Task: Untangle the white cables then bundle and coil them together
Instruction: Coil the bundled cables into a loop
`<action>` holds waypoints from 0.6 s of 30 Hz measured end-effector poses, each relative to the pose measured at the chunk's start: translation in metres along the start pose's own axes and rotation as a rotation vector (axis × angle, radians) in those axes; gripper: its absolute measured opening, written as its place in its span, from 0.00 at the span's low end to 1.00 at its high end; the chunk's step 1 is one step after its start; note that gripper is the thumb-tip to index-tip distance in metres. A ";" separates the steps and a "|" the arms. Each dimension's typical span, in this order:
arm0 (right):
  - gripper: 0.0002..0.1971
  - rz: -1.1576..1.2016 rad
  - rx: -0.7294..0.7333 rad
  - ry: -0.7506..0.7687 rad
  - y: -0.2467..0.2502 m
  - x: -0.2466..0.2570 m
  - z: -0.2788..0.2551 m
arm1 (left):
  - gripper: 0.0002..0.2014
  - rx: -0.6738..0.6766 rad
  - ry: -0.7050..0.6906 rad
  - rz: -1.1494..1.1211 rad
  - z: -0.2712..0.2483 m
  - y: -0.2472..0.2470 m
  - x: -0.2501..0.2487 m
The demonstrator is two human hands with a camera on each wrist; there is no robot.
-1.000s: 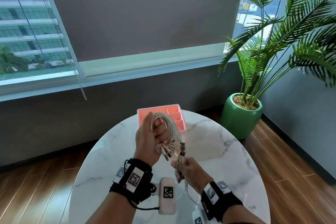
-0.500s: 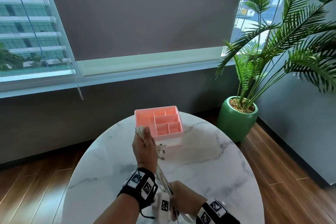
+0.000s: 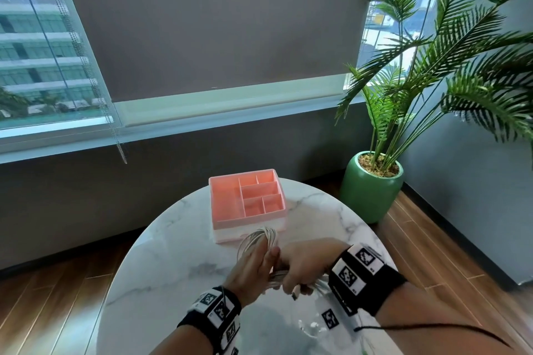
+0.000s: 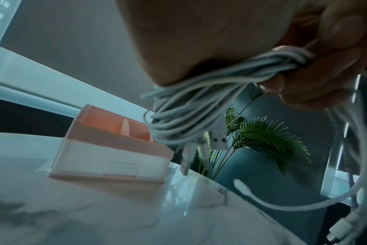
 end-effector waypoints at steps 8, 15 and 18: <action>0.13 -0.102 -0.057 0.092 0.046 -0.004 -0.021 | 0.06 0.462 0.152 -0.061 0.012 -0.005 -0.032; 0.14 -0.035 -0.266 0.247 0.057 -0.009 -0.021 | 0.06 0.463 0.485 -0.304 0.014 0.001 -0.022; 0.14 -0.009 -0.411 0.300 0.058 -0.019 -0.018 | 0.04 0.472 0.456 -0.619 0.015 0.002 -0.032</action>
Point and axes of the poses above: each hand's wrist, its own z-axis towards the middle knuckle, its own y-axis out of the back of the hand, x = y × z, the point moved 3 cm from there along z, towards the middle knuckle, and after that the axes turned 2 degrees about y, right-handed, at the moved point
